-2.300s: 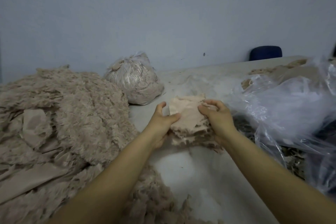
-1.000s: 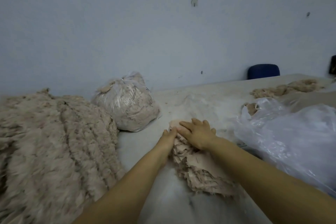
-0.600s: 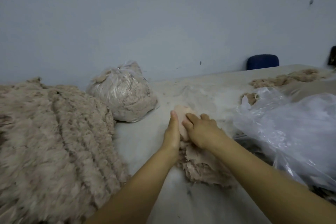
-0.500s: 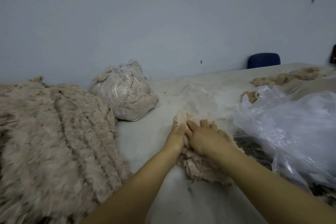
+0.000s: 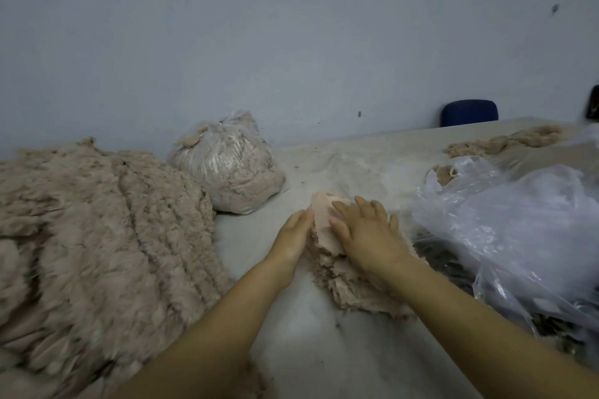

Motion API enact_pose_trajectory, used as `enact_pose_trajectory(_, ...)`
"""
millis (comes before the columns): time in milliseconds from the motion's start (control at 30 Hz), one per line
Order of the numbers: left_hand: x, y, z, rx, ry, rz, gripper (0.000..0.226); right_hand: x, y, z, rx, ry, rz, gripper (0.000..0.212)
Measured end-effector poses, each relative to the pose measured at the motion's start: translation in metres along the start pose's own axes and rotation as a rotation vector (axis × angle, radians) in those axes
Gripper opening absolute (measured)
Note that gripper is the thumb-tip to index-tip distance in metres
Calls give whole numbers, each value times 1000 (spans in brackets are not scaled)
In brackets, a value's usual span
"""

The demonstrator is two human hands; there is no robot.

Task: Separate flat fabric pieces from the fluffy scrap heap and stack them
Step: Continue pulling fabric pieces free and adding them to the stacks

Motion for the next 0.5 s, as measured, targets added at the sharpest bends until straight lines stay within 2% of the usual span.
enact_pose_trajectory(33, -3, -6, 6, 2, 19, -35, 17, 4, 1, 10, -86, -57, -41, 47)
enact_pose_trajectory(100, -7, -20, 23, 28, 72, -115, 13, 15, 8, 40, -256, -198, -300, 40)
enact_pose_trajectory(200, -9, -49, 61, 167, 162, -216, 15, 34, 28, 106, -298, -328, -647, 27)
enact_pose_trajectory(333, 1, -91, 122, 312, 166, -367, 12, 48, 46, 168, -86, -403, -779, 33)
enact_pose_trajectory(433, 7, -120, 161, 385, 225, -628, 14, 53, 44, 193, 156, -407, -842, 33)
enact_pose_trajectory(500, 10, -138, 185, 453, 267, -731, 21, 52, 45, 207, 284, -462, -785, 32)
Point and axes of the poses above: each hand's wrist, its own z-axis away from the middle knuckle, its own y-axis out of the palm, x = y × z, the point moved 2 cm from there along -z, towards the middle knuckle, and after that the axes turned 5 degrees about -x, right-handed, at the moved point
